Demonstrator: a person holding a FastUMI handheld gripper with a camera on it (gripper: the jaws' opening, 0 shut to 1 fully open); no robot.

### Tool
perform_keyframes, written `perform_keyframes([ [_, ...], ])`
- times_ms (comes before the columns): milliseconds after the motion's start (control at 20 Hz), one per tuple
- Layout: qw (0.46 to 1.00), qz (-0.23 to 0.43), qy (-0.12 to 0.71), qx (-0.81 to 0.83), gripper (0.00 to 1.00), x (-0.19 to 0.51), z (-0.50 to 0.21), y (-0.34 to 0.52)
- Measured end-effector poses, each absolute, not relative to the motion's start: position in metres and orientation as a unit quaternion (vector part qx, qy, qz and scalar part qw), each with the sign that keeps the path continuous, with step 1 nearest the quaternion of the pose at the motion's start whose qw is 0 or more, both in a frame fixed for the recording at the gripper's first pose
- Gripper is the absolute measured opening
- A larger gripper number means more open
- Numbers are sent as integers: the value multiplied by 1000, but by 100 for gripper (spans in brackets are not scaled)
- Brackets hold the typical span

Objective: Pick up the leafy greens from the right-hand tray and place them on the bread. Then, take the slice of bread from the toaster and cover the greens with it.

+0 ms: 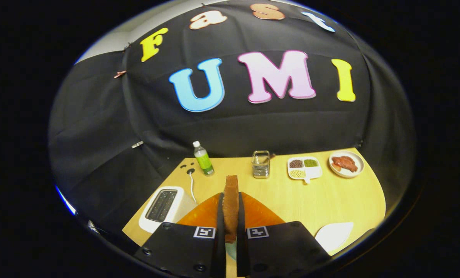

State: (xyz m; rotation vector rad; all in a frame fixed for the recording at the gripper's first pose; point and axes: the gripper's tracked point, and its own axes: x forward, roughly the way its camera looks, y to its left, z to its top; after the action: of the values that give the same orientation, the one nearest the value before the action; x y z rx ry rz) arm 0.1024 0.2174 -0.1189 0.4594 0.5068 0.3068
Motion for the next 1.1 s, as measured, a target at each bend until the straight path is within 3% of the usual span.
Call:
perform_keyframes([
  [600,868,105,317,368,15,93,-240,243],
  [1100,843,58,399,356,15,81,-351,226],
])
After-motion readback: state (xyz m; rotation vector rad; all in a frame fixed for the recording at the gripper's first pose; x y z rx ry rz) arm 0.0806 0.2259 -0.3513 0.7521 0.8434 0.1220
